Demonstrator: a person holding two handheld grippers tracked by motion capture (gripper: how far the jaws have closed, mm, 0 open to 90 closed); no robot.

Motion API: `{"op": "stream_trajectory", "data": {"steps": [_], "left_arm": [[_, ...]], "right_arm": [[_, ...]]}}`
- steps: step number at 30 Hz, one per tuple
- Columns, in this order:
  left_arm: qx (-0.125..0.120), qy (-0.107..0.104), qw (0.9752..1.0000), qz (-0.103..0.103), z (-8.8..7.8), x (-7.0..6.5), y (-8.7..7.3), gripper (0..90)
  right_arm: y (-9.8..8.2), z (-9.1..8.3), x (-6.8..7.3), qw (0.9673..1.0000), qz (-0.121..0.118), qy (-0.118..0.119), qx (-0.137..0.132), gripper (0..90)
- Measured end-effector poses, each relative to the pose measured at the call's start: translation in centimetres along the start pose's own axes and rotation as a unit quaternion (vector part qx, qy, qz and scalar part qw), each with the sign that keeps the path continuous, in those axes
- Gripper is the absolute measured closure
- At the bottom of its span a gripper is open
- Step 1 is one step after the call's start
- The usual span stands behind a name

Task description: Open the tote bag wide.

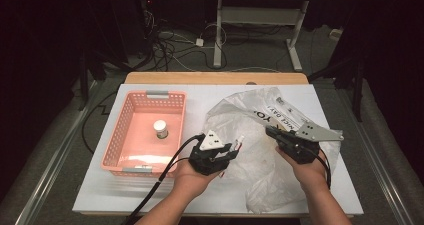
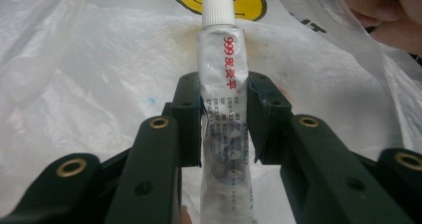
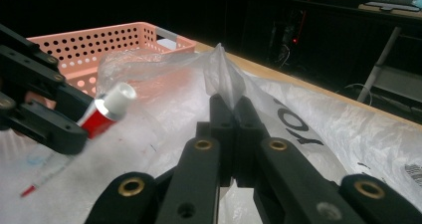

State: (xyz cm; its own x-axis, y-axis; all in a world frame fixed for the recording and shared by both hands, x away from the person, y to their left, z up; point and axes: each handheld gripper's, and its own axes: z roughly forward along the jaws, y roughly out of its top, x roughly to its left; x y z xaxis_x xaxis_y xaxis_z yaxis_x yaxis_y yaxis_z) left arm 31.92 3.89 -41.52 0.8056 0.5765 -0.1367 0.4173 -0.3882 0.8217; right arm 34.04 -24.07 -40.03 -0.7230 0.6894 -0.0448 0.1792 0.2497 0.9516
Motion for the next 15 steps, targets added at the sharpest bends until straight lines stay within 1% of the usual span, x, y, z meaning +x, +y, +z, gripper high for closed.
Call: {"op": "stream_trajectory", "data": {"steps": [5,11,15], "left_arm": [[-0.001,0.002,1.0000,-0.002,0.6,0.2,0.1,68.1],[0.005,0.015,0.9999,0.001,0.5,0.9,0.1,68.1],[0.008,0.023,0.9997,0.005,0.4,1.2,0.2,68.1]], "right_arm": [[0.1,0.1,0.3,1.0000,-0.003,0.002,0.001,90.0],[0.3,0.2,0.7,1.0000,-0.004,0.006,-0.003,90.0],[0.5,0.4,1.0,0.9999,-0.001,0.011,-0.005,90.0]]}}
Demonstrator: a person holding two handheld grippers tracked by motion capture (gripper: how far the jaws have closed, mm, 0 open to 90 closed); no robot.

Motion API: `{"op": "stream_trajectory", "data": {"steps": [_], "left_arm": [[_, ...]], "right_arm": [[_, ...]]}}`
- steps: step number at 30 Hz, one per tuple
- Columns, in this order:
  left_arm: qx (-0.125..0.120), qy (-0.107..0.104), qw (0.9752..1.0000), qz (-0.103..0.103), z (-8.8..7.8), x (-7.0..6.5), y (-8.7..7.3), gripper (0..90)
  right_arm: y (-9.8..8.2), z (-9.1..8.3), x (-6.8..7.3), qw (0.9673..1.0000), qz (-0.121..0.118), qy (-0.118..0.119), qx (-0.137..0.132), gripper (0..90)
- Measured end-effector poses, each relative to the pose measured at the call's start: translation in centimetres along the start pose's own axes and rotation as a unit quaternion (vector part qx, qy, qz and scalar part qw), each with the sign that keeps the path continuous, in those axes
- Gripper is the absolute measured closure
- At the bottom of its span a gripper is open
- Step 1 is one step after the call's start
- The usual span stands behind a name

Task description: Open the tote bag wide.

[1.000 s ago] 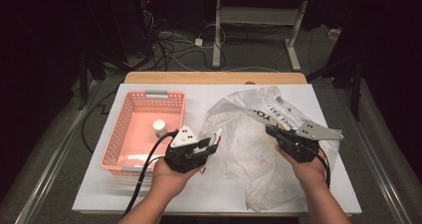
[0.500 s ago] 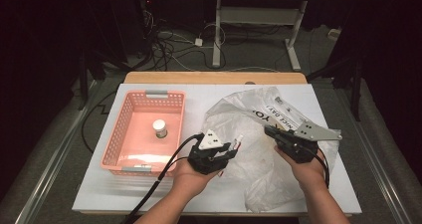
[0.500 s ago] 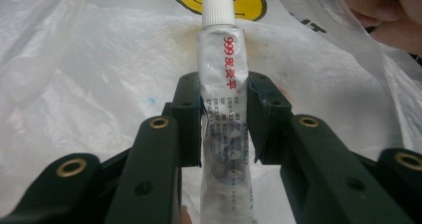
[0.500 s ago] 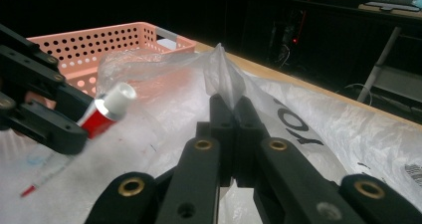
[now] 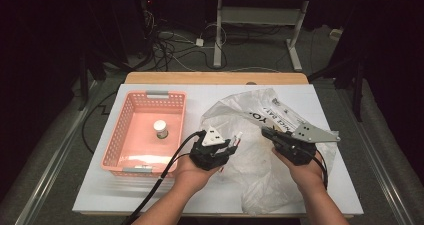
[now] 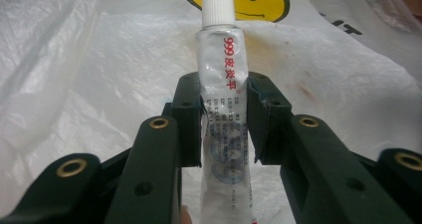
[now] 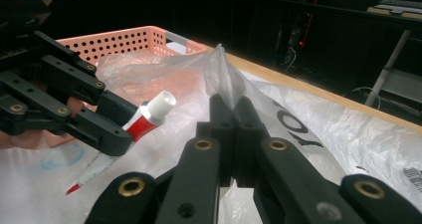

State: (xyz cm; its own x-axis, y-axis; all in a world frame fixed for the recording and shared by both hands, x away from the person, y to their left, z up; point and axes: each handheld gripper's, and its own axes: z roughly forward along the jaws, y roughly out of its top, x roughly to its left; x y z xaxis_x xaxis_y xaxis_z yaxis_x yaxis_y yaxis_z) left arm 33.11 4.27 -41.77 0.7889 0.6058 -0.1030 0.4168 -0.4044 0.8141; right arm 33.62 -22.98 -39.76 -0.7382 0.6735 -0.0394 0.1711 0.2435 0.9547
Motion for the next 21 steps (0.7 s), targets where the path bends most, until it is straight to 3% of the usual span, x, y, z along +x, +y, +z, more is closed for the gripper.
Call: {"op": "stream_trajectory", "data": {"steps": [10,15,21], "left_arm": [[0.007,-0.002,1.0000,0.002,1.8,-0.6,0.2,68.0],[0.010,0.006,0.9999,-0.006,3.7,-0.4,0.5,68.0],[0.020,0.011,0.9997,-0.002,5.9,-0.7,0.7,67.9]], "right_arm": [[0.3,0.2,0.3,1.0000,0.002,0.005,-0.007,90.0],[0.3,0.4,0.3,0.9999,-0.001,0.007,-0.010,90.0],[0.3,0.3,0.3,0.9999,0.004,0.005,-0.009,90.0]]}}
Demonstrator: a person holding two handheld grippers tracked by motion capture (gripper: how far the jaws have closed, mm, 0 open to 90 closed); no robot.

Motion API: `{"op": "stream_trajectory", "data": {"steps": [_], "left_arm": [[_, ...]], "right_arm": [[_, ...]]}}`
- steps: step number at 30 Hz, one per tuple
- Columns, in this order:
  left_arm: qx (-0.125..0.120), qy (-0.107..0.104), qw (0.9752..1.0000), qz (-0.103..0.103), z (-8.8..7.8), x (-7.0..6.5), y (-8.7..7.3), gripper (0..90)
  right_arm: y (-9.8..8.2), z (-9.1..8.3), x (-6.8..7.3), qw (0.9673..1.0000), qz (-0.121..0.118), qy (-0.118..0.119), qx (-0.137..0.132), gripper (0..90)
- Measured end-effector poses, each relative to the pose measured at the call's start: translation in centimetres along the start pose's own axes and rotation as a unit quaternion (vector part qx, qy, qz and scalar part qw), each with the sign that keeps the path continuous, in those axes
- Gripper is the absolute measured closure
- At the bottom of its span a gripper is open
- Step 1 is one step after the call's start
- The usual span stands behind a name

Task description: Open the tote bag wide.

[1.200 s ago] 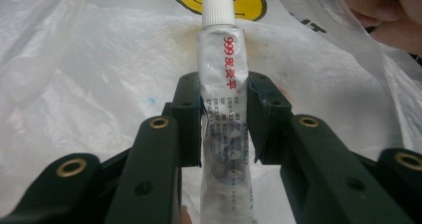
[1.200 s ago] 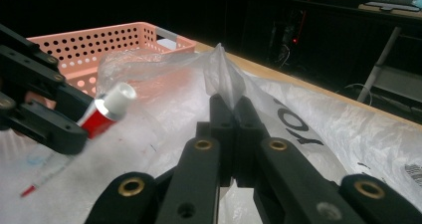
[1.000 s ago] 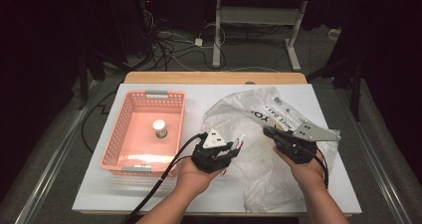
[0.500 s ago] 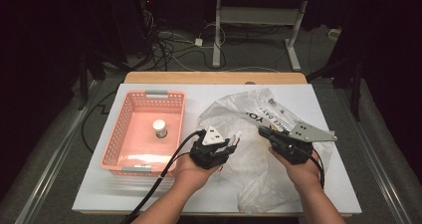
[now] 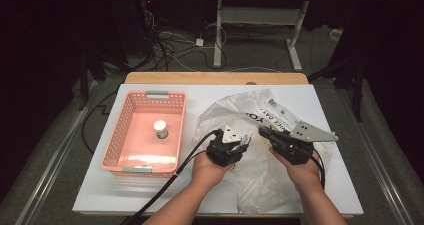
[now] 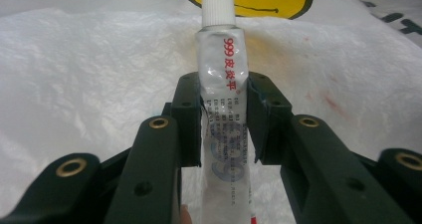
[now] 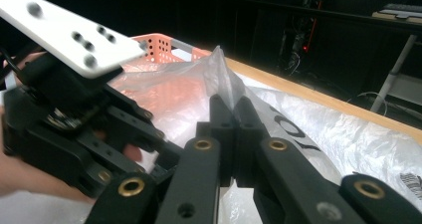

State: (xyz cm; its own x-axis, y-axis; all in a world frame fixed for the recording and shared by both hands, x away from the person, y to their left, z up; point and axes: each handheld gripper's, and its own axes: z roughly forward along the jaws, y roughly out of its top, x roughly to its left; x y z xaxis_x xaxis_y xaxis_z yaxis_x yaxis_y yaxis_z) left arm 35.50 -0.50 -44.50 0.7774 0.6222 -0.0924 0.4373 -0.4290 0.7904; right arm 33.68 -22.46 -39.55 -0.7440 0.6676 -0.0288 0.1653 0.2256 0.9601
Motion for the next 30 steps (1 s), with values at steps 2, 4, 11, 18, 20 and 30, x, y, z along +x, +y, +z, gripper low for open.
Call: {"op": "stream_trajectory", "data": {"steps": [2,4,11,18,20,30], "left_arm": [[0.002,0.002,1.0000,0.001,0.9,-0.1,0.1,67.9],[0.005,0.005,1.0000,0.002,1.5,-0.1,0.2,67.8],[0.007,0.008,0.9999,-0.005,3.9,-0.1,0.4,67.7],[0.015,0.009,0.9997,-0.018,5.0,-0.1,0.4,66.9],[0.014,0.001,0.9998,-0.016,4.9,-0.1,0.4,64.3],[-0.004,-0.026,0.9996,-0.001,2.2,-1.1,-0.4,52.6]], "right_arm": [[0.0,0.0,0.0,1.0000,0.002,0.001,0.000,90.0],[0.0,0.0,-0.1,1.0000,0.001,0.001,-0.001,90.0],[0.0,-0.1,-0.4,1.0000,0.003,-0.002,-0.003,90.0],[0.0,-0.3,-0.6,1.0000,0.004,-0.003,-0.005,90.0],[0.0,-0.4,-0.6,1.0000,0.005,-0.004,-0.005,90.0],[0.0,-0.5,-0.7,1.0000,0.005,-0.001,-0.005,90.0]]}}
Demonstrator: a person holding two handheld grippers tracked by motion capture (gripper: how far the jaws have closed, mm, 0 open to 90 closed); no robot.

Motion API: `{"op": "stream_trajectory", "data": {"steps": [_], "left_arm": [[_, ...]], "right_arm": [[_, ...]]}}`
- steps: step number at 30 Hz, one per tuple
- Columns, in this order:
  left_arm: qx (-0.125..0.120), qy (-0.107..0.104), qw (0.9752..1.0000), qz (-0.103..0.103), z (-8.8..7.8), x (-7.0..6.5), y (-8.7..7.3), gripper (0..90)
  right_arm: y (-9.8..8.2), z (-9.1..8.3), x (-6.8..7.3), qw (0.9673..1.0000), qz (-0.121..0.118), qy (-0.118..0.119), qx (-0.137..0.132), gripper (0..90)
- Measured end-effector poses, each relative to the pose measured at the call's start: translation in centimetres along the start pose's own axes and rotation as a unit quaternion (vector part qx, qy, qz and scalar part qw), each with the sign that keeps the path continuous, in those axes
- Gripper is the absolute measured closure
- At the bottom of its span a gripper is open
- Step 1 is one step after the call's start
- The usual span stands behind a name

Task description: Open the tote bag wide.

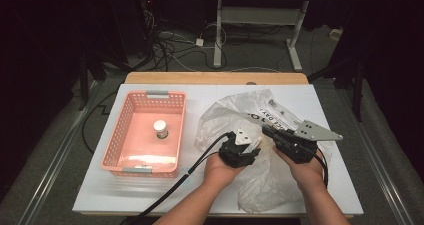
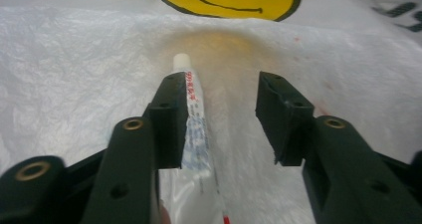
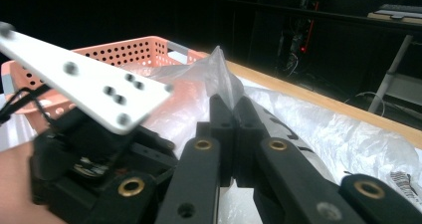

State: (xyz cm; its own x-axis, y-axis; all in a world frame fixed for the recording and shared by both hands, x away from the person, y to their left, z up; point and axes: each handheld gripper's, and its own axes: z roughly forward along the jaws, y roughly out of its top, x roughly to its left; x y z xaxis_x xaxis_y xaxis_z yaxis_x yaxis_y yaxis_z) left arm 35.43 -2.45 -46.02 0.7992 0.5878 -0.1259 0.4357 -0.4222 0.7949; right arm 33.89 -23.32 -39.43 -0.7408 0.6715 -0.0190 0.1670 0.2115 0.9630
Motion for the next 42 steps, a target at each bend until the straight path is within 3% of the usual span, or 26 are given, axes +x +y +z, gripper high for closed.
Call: {"op": "stream_trajectory", "data": {"steps": [8,20,24,27,32,35,42], "left_arm": [[-0.009,-0.015,0.9998,-0.010,-2.7,0.3,-2.2,44.9],[-0.012,-0.046,0.9987,-0.020,-6.4,-0.4,-4.3,19.6],[-0.016,-0.041,0.9989,-0.016,-7.5,-0.7,-4.4,11.6],[0.003,-0.022,0.9997,-0.006,-8.1,-0.9,-4.3,0.0],[-0.003,-0.012,0.9999,0.004,-9.5,-1.2,-4.6,0.0],[-0.013,-0.021,0.9997,-0.004,-10.5,-1.1,-4.7,0.0],[-0.020,-0.009,0.9997,-0.012,-12.9,-0.2,-5.6,0.0]], "right_arm": [[0.0,-0.1,0.0,1.0000,0.000,-0.002,0.002,90.0],[-0.1,-0.2,0.2,1.0000,-0.003,-0.001,0.004,90.0],[0.0,-0.4,0.2,1.0000,-0.003,-0.002,0.002,90.0],[0.0,-0.4,0.1,1.0000,-0.002,-0.003,0.001,90.0],[-0.2,-0.4,0.1,1.0000,-0.003,-0.006,0.005,90.0],[-0.1,-0.4,0.1,1.0000,-0.003,-0.006,0.005,90.0],[-0.2,-0.5,0.1,1.0000,-0.002,-0.007,0.006,90.0]]}}
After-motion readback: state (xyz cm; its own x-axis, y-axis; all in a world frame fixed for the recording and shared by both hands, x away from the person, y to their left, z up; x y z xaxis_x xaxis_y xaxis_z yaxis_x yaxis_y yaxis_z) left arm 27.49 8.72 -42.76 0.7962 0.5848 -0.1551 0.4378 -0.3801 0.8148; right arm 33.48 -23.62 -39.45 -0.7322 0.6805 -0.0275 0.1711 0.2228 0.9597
